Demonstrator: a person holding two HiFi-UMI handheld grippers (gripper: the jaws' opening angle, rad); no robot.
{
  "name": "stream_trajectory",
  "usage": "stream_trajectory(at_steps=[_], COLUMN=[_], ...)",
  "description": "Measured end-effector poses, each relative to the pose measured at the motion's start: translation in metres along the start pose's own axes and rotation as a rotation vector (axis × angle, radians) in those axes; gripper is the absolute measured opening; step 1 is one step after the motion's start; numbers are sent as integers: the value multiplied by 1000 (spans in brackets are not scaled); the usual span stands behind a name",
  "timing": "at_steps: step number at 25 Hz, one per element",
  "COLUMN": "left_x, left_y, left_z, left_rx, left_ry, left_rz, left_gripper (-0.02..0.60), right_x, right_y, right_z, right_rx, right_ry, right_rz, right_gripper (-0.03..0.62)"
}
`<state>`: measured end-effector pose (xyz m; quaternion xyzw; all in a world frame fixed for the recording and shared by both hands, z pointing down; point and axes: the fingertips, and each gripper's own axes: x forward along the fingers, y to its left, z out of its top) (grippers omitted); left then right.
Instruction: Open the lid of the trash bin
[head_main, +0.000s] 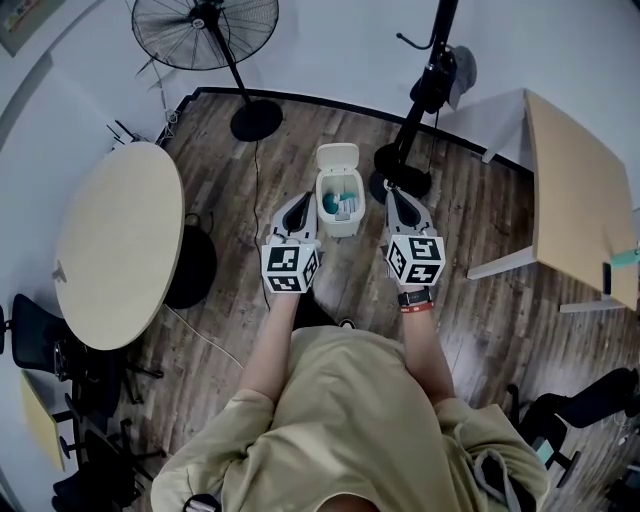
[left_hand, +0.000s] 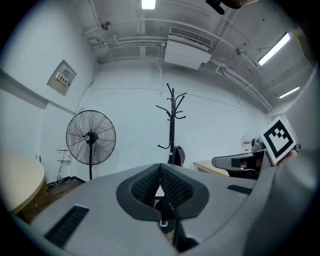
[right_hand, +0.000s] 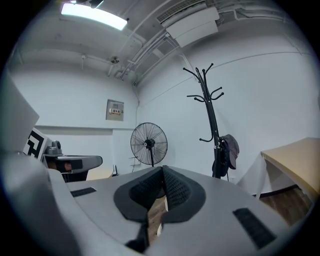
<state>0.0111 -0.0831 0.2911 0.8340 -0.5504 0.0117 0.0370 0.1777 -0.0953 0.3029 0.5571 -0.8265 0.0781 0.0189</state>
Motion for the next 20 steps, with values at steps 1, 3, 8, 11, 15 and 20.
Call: stream_trajectory(at_steps=[1, 3, 8, 11, 15, 20], left_x=[1, 4, 14, 23, 42, 81], left_y=[-1, -3, -4, -1, 11, 38], left_z=[0, -2, -2, -3, -10, -27], left_rx=[-6, -8, 2, -1, -11, -8], left_ry=[1, 5, 8, 11, 35, 75], left_rz=[-2, -5, -10, -18, -37, -53], left_gripper=[25, 25, 25, 25, 25, 25], right_x=[0, 1, 9, 16, 34, 79], right_y=[0, 1, -1, -5, -8, -15], right_z=[0, -3, -3, -5, -10, -16], right_rx=[5, 17, 29, 32, 44, 56], right_ry=[0, 0, 7, 17, 34, 48], right_rz=[1, 4, 7, 3, -8, -13], right_gripper=[11, 11, 11, 11, 11, 12])
